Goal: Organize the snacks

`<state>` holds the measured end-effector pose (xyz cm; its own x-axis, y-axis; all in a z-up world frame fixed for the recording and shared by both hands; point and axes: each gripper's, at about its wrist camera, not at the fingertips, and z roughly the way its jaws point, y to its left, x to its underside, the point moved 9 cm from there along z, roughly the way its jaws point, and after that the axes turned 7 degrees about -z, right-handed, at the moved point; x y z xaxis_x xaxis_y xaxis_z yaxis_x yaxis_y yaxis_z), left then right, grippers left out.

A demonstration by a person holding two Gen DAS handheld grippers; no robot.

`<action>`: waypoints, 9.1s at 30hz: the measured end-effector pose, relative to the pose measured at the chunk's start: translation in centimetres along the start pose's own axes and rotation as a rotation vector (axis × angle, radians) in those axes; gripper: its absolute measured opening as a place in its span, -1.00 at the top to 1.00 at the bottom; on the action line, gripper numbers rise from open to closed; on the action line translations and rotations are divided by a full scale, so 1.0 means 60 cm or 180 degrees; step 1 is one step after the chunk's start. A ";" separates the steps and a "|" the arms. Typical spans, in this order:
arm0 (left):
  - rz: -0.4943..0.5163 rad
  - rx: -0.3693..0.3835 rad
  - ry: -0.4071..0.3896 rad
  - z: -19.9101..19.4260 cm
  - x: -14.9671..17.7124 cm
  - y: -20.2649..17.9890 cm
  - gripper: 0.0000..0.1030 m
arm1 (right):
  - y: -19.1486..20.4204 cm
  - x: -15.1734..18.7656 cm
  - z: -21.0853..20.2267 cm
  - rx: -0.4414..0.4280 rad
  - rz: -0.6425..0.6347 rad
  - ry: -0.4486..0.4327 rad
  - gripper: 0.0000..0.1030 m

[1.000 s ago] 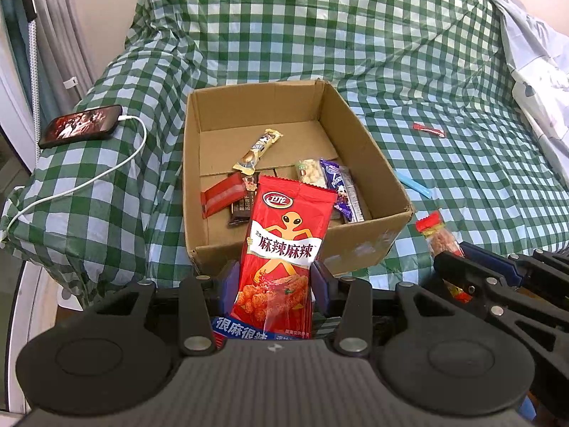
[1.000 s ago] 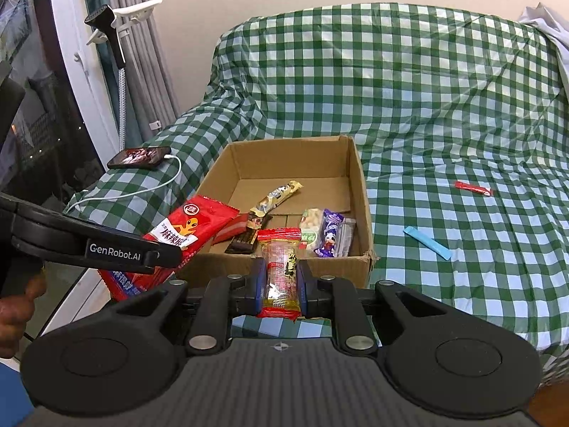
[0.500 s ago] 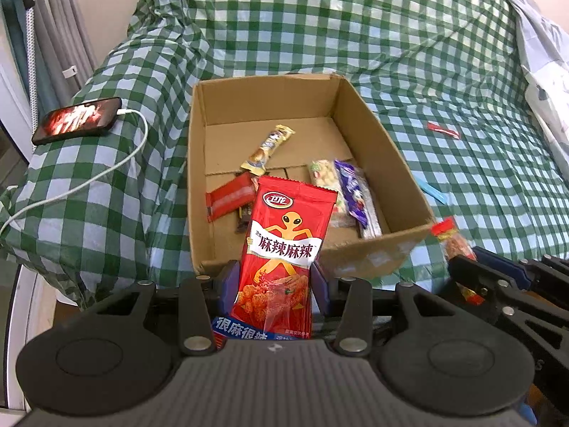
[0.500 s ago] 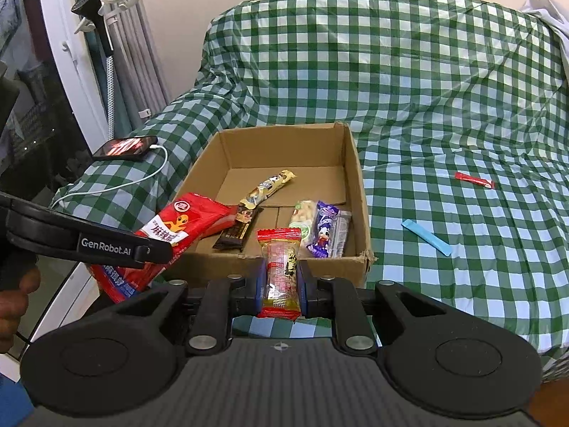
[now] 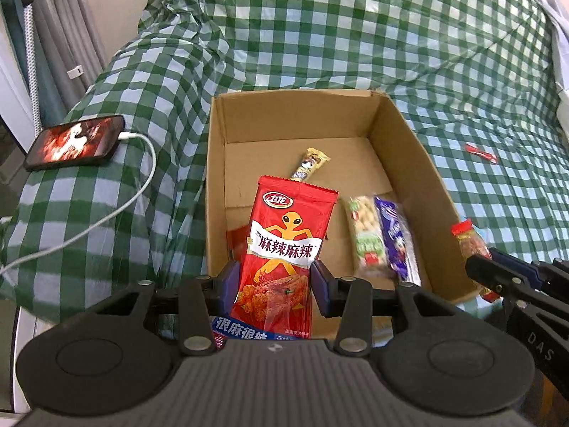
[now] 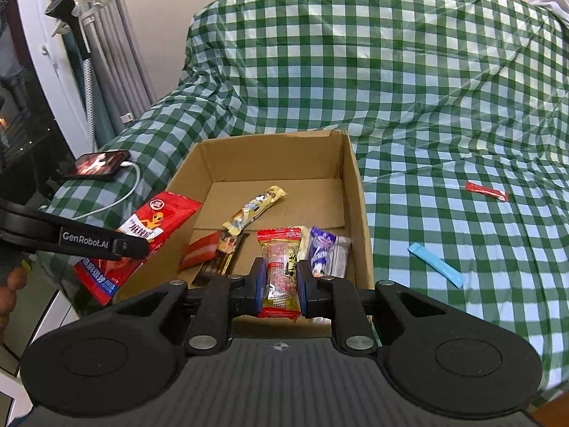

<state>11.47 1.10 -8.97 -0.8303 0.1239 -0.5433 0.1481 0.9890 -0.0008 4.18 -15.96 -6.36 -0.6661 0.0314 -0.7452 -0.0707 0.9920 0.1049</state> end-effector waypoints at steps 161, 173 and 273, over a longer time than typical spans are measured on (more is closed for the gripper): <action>-0.0057 0.0093 -0.0242 -0.190 0.146 -0.037 0.76 | 0.023 0.099 -0.198 -0.0115 0.0029 -0.0502 0.78; -0.0109 0.0206 -0.0300 -0.206 0.163 -0.023 0.76 | 0.054 0.097 -0.217 -0.0072 -0.0170 -0.0508 0.78; 0.1039 -0.0586 -0.1550 0.003 -0.185 0.088 -1.00 | 0.049 0.005 0.064 0.0234 -0.0389 0.0411 -0.58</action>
<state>21.57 4.93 -3.12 -0.4105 0.4144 -0.8123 0.2221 0.9094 0.3517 6.62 -12.54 -8.83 -0.7459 -0.1012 -0.6583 -0.1057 0.9938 -0.0331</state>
